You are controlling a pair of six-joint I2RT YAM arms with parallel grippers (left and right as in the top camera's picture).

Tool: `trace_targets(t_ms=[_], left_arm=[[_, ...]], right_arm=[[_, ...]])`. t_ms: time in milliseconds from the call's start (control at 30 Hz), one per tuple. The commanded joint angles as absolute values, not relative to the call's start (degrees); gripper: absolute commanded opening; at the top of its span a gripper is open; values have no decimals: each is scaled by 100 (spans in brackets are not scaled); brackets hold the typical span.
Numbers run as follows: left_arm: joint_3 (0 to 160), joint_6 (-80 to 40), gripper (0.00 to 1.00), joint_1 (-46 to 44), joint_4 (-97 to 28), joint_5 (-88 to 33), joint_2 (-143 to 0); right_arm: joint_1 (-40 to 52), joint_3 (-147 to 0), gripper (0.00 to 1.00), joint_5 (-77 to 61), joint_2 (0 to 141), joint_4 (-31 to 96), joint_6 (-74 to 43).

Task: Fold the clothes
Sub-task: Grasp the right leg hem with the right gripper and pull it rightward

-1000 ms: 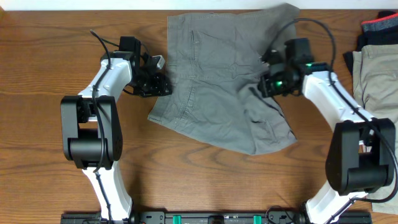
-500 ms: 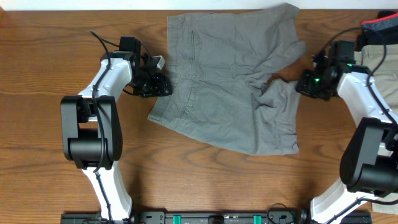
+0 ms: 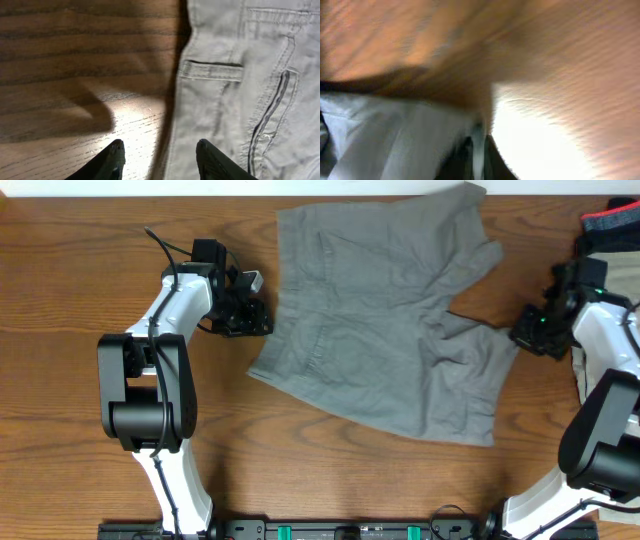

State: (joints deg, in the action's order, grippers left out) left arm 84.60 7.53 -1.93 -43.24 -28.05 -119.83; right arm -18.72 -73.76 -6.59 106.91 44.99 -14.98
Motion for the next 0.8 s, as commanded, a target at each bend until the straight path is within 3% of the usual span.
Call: trace_targets(t_ms=[0,167,233,300,400,767], left_arm=[[8412,851,49,-169,-4342,-2733,-11992],[8412,849,49,-169,-4342,-2733,-11992],[8412,849,48,-169,-4342,-2733,-11992],[8412,849,49,-169,-4342,-2735,-11992],[8412,849,49,-169,-4342,-2735,-11992],[8412,847,49,-169,-4344,-2738,-11992]], right_arm=[[-2069,-7382,17,-709,10652,4530,-1105],[-2163,-7382,27,-779,10652,4733,-703],[-2180,-7382,21,-1000,10650,4873,-642],[-2176,-7382,20,-1922,10650,5011,-38],[-2167,-7382,31,-3096,10650,5264,639],[-2169,-7155,42,-1949,10652,4969,23]])
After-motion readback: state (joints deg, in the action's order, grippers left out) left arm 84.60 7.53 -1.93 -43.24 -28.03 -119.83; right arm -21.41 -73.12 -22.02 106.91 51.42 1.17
